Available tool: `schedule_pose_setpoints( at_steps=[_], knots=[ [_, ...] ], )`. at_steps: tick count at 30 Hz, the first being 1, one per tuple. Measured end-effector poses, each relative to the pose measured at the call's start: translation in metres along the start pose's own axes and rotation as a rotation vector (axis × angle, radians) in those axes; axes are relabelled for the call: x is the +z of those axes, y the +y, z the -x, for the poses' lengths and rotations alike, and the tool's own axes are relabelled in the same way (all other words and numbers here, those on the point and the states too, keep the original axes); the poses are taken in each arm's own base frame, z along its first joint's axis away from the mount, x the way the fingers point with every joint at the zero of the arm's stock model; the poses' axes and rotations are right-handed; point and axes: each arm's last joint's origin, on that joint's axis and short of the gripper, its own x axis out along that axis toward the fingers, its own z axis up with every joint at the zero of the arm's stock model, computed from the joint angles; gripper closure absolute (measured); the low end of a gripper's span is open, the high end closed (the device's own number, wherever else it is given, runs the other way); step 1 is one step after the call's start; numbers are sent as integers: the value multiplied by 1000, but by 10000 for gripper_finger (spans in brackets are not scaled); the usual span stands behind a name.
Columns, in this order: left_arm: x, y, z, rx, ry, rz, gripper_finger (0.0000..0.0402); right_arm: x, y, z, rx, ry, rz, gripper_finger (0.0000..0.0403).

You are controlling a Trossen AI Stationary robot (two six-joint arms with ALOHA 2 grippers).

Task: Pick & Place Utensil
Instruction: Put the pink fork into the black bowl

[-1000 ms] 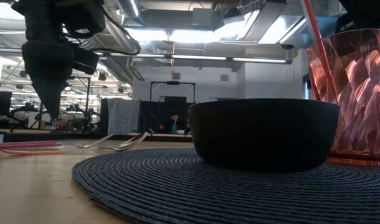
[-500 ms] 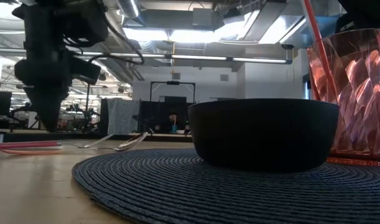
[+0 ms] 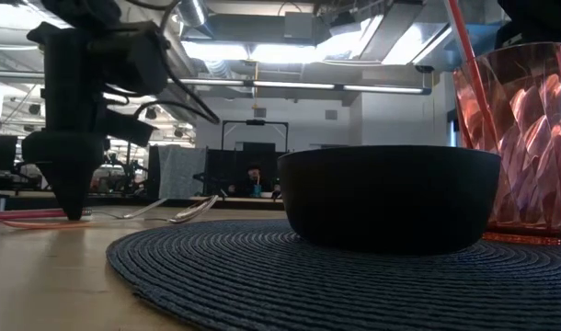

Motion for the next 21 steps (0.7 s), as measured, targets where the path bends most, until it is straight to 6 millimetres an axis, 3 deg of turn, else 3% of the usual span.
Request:
schedule_pose_setpoints(
  at_steps=[6, 15, 21],
  knots=[
    [1, -2, -5, 14, 21, -16, 248, 0, 0, 0, 0, 0, 13, 379],
    [1, -3, -6, -3, 20, 5, 364, -1, 0, 0, 1, 8, 25, 379],
    [1, -5, -4, 7, 15, -20, 365, -1, 0, 0, 1, 8, 45, 379]
  ],
)
